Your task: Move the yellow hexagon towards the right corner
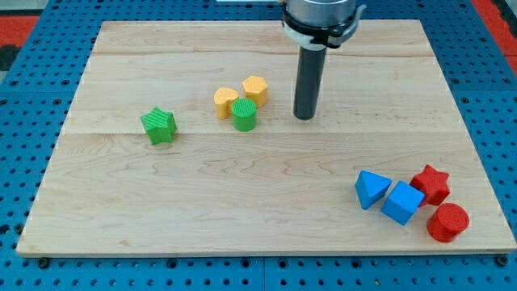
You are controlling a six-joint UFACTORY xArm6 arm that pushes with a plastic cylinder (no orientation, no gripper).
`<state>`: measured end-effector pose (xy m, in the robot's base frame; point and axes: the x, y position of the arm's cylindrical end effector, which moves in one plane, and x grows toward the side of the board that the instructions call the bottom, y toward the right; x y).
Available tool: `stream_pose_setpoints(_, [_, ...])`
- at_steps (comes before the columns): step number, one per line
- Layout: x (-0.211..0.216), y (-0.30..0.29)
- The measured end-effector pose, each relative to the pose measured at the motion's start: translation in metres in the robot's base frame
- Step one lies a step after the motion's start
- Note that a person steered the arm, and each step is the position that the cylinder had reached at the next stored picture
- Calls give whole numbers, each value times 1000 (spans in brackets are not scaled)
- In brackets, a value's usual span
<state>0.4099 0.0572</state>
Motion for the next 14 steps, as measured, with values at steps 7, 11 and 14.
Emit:
stream_pose_setpoints(7, [-39,-52])
stream_pose_setpoints(11, [-46,22])
stream_pose_setpoints(14, [-98,-96])
